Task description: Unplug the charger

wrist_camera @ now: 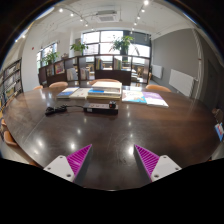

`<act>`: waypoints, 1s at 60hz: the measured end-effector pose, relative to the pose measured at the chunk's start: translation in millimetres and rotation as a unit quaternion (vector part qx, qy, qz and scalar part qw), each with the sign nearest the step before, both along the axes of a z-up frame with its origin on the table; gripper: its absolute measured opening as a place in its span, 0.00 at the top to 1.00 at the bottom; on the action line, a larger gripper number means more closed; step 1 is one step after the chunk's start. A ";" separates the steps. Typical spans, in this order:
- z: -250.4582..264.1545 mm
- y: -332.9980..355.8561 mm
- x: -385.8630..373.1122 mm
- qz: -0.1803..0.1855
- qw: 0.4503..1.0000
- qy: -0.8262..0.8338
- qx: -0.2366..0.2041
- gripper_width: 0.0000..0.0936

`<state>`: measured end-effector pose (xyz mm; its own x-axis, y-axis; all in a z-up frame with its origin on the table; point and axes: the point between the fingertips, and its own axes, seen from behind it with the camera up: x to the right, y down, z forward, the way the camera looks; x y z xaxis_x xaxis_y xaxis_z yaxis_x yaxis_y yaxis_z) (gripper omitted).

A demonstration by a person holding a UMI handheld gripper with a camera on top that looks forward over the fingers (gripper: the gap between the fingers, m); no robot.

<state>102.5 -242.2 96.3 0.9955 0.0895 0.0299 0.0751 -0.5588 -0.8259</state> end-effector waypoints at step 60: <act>-77.3 373.2 -25.5 -0.065 0.998 0.020 0.002 0.87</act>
<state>77.0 131.0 19.0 0.9992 -0.0396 -0.0106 -0.0309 -0.5585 -0.8289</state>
